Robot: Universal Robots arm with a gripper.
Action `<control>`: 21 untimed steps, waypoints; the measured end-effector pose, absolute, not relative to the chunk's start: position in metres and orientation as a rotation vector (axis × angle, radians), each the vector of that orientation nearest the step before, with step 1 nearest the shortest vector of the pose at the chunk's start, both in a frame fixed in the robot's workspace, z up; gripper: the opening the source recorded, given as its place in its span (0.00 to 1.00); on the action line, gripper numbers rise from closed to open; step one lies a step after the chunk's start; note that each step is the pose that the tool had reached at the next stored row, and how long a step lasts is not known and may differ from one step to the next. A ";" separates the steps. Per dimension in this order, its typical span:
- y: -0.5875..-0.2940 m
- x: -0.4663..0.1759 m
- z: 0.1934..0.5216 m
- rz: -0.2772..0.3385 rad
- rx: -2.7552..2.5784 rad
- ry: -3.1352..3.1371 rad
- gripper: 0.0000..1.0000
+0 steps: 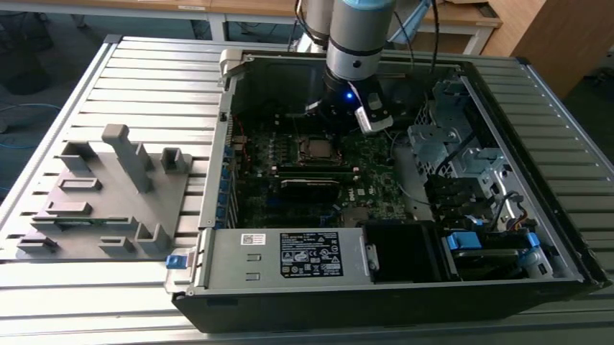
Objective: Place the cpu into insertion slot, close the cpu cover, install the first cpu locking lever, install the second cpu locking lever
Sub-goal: 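Close the cpu cover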
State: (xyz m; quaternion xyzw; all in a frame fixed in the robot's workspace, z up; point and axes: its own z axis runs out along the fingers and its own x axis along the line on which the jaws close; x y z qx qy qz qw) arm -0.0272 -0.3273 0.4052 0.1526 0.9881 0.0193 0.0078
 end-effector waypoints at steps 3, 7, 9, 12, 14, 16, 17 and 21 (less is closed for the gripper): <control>-0.327 -0.027 0.394 0.061 0.477 3.089 0.10; -0.327 -0.027 0.389 0.061 0.477 3.089 0.10; -0.327 -0.027 0.389 0.061 0.477 3.089 0.10; -0.327 -0.027 0.388 0.061 0.477 3.089 0.10; -0.327 -0.027 0.387 0.061 0.477 3.089 0.10; -0.327 -0.027 0.387 0.061 0.477 3.089 0.10; -0.327 -0.027 0.387 0.061 0.477 3.089 0.10; -0.327 -0.027 0.386 0.061 0.477 3.089 0.10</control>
